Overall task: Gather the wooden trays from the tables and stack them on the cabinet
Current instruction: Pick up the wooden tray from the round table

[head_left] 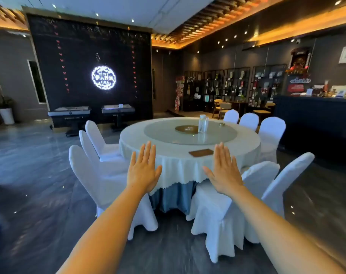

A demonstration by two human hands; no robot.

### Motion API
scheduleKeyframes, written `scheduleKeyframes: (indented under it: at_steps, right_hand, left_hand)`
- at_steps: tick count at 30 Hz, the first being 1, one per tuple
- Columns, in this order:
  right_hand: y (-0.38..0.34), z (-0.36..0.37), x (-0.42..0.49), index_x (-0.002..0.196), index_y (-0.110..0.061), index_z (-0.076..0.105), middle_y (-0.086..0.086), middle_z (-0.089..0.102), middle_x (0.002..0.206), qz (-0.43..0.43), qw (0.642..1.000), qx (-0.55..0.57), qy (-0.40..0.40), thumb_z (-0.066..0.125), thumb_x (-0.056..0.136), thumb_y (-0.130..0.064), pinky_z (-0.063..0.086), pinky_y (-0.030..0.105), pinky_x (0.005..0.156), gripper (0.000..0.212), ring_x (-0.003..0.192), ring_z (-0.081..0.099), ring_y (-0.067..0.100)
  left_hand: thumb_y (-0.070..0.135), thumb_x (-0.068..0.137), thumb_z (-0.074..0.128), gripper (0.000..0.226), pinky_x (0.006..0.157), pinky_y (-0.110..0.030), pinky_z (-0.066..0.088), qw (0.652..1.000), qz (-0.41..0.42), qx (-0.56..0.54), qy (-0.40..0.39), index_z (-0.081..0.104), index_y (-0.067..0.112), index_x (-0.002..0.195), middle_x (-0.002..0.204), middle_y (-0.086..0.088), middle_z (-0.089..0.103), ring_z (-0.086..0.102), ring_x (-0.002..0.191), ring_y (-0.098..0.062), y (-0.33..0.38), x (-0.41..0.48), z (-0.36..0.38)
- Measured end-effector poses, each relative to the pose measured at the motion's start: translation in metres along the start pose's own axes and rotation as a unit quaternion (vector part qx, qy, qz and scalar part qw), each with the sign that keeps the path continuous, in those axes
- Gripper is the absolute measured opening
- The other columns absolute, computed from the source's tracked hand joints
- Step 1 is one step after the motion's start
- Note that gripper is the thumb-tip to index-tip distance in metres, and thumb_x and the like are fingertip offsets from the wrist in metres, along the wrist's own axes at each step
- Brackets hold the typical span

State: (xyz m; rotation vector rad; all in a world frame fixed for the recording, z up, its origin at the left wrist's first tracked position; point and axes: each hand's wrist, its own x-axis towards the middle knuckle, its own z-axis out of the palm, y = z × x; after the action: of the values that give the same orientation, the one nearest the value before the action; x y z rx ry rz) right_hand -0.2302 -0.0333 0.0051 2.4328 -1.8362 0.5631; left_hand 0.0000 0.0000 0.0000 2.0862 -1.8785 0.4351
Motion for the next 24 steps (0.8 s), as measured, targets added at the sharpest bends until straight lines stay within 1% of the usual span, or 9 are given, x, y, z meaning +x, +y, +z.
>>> scheduleKeyframes:
  at_steps: [4,6,10,18,24]
  right_hand:
    - [0.016,0.034,-0.022,0.145,-0.007,-0.023,0.009,-0.027,0.156,0.028,0.997,0.003,-0.068,0.021,0.098,-0.048,-0.009,0.040,0.120,0.076,0.145,-0.022,0.023]
    - [0.025,0.051,-0.033,0.146,-0.007,-0.022,0.010,-0.026,0.156,0.033,0.995,0.005,-0.090,0.020,0.098,-0.048,-0.008,0.040,0.120,0.076,0.146,-0.020,0.024]
    - [0.043,0.072,-0.047,0.145,-0.009,-0.023,0.008,-0.027,0.156,0.043,0.991,0.014,-0.123,0.020,0.099,-0.047,-0.009,0.039,0.119,0.074,0.145,-0.023,0.021]
    - [0.068,0.095,-0.030,0.146,-0.009,-0.022,0.008,-0.027,0.156,0.047,0.991,0.021,-0.124,0.021,0.099,-0.047,-0.008,0.039,0.120,0.074,0.146,-0.021,0.022]
    - [0.083,0.125,0.030,0.147,-0.007,-0.019,0.009,-0.024,0.157,0.057,0.992,0.028,-0.114,0.023,0.099,-0.044,-0.005,0.039,0.120,0.074,0.147,-0.018,0.023]
  left_hand:
    - [0.044,0.100,0.016,0.067,0.120,-0.039,-0.008,0.998,0.003,0.006,-0.066,-0.019,0.013,0.147,0.158,-0.004,-0.022,-0.018,0.147,-0.020,0.016,-0.025,0.040]
    - [0.044,0.100,0.016,0.066,0.120,-0.038,-0.008,0.995,0.005,0.003,-0.096,-0.022,0.013,0.145,0.158,-0.004,-0.021,-0.017,0.147,-0.020,0.026,-0.038,0.061]
    - [0.044,0.100,0.016,0.067,0.121,-0.039,-0.006,0.991,0.000,0.003,-0.132,-0.017,0.011,0.148,0.158,-0.005,-0.021,-0.017,0.147,-0.021,0.038,-0.050,0.089]
    - [0.044,0.100,0.017,0.067,0.122,-0.039,-0.005,0.991,-0.004,-0.018,-0.134,-0.016,0.011,0.148,0.159,-0.005,-0.019,-0.016,0.148,-0.020,0.052,-0.032,0.120]
    - [0.043,0.100,0.019,0.067,0.121,-0.039,-0.005,0.991,0.008,-0.026,-0.134,-0.015,0.012,0.149,0.159,-0.005,-0.018,-0.015,0.148,-0.020,0.049,0.026,0.160]
